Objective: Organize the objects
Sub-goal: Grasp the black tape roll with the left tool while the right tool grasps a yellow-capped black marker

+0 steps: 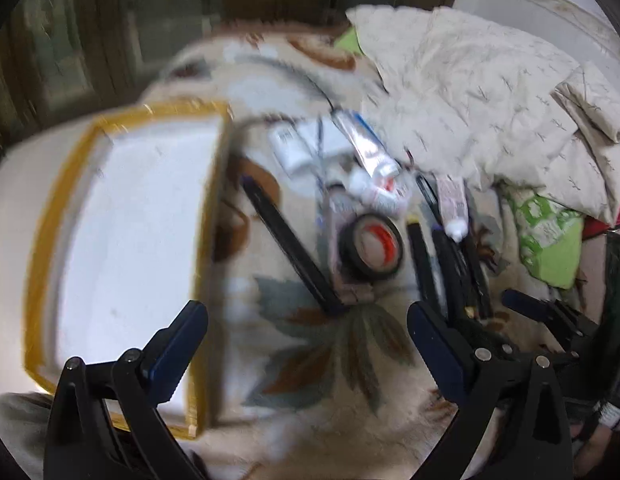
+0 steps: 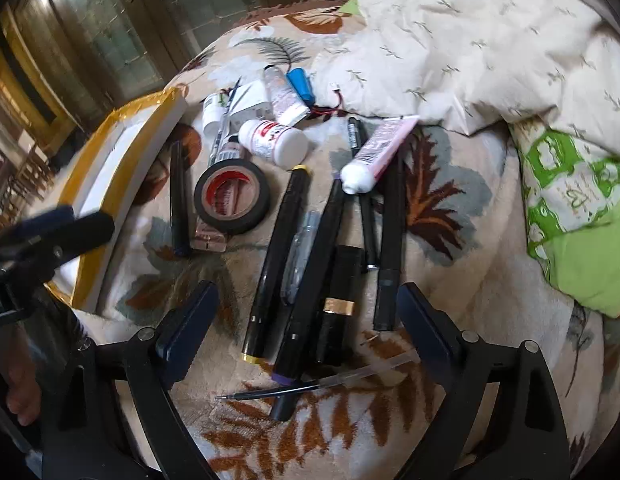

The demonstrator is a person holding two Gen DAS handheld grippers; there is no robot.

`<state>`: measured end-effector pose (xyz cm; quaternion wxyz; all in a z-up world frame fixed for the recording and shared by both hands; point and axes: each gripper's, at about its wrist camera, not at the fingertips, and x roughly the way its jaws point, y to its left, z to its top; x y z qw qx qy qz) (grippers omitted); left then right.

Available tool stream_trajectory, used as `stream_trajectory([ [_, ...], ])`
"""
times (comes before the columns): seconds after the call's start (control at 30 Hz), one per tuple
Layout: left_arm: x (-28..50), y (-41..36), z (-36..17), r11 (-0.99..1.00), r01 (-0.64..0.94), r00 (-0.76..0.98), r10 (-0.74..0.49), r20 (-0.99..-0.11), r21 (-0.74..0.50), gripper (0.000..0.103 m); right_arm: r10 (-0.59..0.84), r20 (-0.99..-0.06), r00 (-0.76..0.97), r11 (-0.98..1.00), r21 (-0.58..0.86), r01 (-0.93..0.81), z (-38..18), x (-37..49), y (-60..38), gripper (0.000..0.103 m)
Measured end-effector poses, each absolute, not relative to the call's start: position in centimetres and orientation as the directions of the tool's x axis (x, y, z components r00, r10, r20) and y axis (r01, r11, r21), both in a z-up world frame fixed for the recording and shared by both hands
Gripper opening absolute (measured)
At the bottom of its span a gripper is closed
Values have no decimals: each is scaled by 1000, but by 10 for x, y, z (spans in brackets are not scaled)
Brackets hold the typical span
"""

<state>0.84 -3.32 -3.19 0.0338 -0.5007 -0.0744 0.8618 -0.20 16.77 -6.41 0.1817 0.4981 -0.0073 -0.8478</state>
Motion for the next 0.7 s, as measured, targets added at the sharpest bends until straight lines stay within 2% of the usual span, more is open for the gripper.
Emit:
stream_trajectory([
  [0.13, 13, -25, -30, -987, -16, -522, 144, -841, -159, 96, -337, -849, -407, -929, 232, 287, -70, -6, 174, 91],
  [0.23, 13, -23, -31, -986, -29, -520, 156, -839, -165, 93, -349, -848, -400, -920, 228, 320, -71, -4, 169, 77],
  [0.27, 13, -24, -30, -985, -29, -521, 161, -838, -172, 86, -351, -847, -398, -918, 227, 325, -71, -4, 168, 69],
  [0.3, 13, -26, -30, -983, -26, -525, 167, -834, -180, 79, -355, -844, -401, -917, 230, 326, -70, -6, 167, 66],
  [0.33, 13, -28, -30, -981, -21, -529, 173, -831, -191, 77, -355, -842, -406, -918, 232, 322, -69, -7, 166, 61],
  [0.37, 13, -29, -30, -979, -17, -529, 180, -829, -201, 77, -363, -840, -404, -916, 241, 322, -69, -10, 166, 56],
  [0.43, 11, -33, -30, -972, -13, -527, 205, -824, -234, 76, -389, -832, -396, -905, 265, 332, -68, -14, 162, 54],
  [0.53, 10, -29, -30, -964, -32, -519, 240, -820, -262, 76, -412, -823, -391, -892, 277, 358, -66, -18, 153, 44],
  [0.6, 9, -26, -32, -965, -39, -512, 242, -824, -258, 76, -422, -818, -391, -887, 282, 366, -64, -22, 146, 42],
  [0.63, 9, -27, -33, -967, -34, -512, 232, -827, -251, 76, -429, -815, -390, -884, 290, 367, -64, -24, 143, 34],
  [0.7, 7, -30, -34, -968, -22, -507, 227, -832, -251, 76, -425, -817, -390, -886, 289, 362, -64, -26, 139, 33],
])
